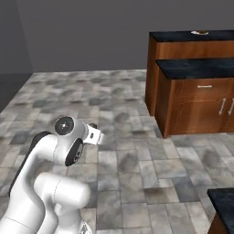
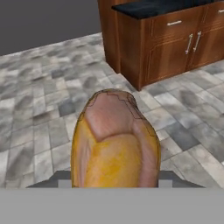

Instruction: Take the chicken drumsticks from the pan and place one on each plate on the dining counter.

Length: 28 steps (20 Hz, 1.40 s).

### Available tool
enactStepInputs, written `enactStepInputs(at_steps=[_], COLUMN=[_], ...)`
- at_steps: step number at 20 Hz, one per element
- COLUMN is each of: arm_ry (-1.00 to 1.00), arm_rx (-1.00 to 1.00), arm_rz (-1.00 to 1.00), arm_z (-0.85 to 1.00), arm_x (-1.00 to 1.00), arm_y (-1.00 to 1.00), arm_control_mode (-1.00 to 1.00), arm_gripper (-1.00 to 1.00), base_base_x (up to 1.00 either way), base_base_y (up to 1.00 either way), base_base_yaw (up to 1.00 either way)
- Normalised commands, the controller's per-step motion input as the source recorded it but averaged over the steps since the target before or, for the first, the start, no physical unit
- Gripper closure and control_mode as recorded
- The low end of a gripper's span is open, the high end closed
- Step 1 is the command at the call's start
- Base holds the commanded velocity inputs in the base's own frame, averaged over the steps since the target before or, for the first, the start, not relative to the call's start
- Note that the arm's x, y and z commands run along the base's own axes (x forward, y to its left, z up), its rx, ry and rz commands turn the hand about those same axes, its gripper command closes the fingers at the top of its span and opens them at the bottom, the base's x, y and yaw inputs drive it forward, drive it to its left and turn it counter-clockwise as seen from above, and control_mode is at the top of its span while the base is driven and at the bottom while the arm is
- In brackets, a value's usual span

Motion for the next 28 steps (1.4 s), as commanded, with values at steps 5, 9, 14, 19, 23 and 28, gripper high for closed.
enactStepInputs(at_steps=[5,9,14,19,23,28], arm_ry=[0.0,0.0,0.0,0.0,0.0,0.0], arm_rx=[0.0,0.0,0.0,0.0,0.0,0.0], arm_rz=[0.0,0.0,0.0,0.0,0.0,0.0], arm_z=[0.0,0.0,0.0,0.0,0.0,0.0], arm_x=[0.0,0.0,0.0,0.0,0.0,0.0], arm_y=[0.0,0.0,0.0,0.0,0.0,0.0], arm_control_mode=[1.0,1.0,1.0,1.0,1.0,1.0], arm_gripper=[1.0,1.0,1.0,1.0,1.0,1.0], base_base_x=[1.0,1.0,1.0,1.0,1.0,1.0], base_base_y=[0.49,0.53,0.54,0.51,0.48,0.44], base_base_yaw=[-0.06,-0.01,0.0,-0.03,-0.04,-0.06])
